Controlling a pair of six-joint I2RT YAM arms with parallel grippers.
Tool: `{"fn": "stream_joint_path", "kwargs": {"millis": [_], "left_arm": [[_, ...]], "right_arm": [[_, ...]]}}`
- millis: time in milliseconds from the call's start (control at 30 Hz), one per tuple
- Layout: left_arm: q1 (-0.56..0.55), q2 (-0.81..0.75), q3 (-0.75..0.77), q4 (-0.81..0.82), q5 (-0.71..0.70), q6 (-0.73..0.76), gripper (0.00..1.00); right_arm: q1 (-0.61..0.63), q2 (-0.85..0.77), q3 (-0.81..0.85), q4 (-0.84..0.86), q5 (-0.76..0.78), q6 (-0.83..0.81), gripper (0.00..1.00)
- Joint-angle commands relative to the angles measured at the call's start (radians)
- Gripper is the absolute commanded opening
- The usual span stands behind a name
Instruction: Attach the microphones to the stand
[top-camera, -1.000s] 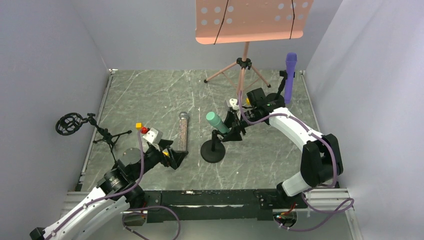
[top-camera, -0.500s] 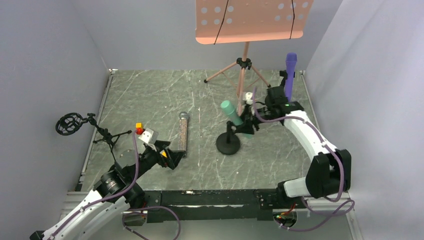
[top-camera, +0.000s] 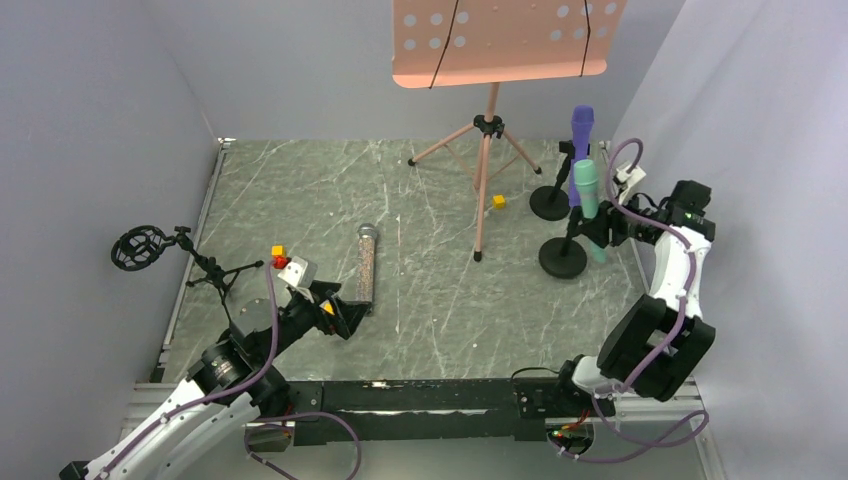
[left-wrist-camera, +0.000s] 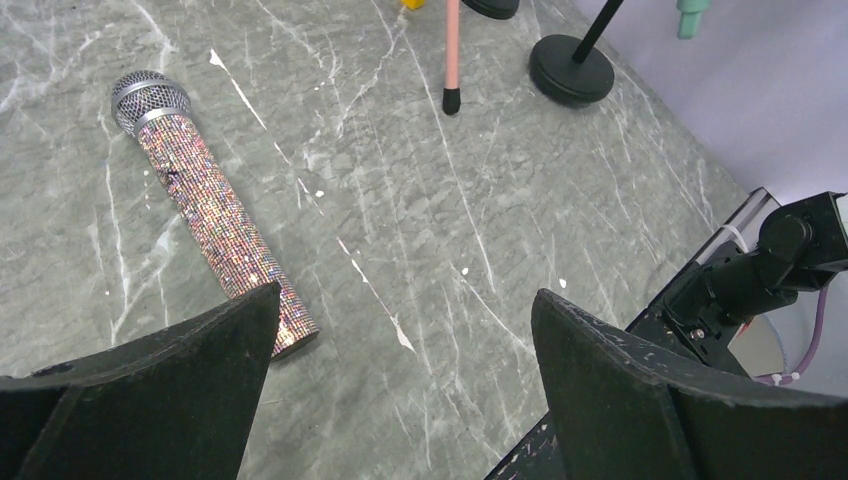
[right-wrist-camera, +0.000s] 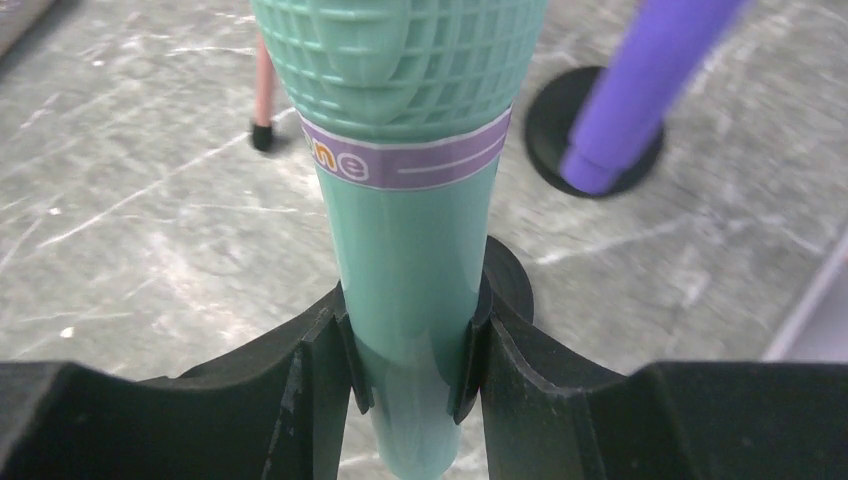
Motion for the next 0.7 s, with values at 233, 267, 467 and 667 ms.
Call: {"fn": "stream_joint_path", "kwargs": {"millis": [233, 267, 467, 667], "left_arm": [[0.003, -0.048, 0.011, 0.002, 0.013, -0.008, 0.99], [0.003, -0.052, 0.013, -0.003, 0.012, -0.008, 0.99], [0.003, -0.078, 0.015, -0.030, 0.010, -0.015, 0.99], [0.002, -0.072, 0.021, -0.026, 0.016, -0.011, 0.99]], "right_arm": [[-0.088, 0.122, 0.045, 0.522, 0.104, 0.324, 0.24], [-0.090, 0.131, 0.042, 0.550, 0.116, 0.339, 0.24], [-0.094, 0.173, 0.016, 0.591, 0.119, 0.352, 0.30], [-0.109, 0.170, 0.007, 0.528, 0.108, 0.304, 0.66]]}}
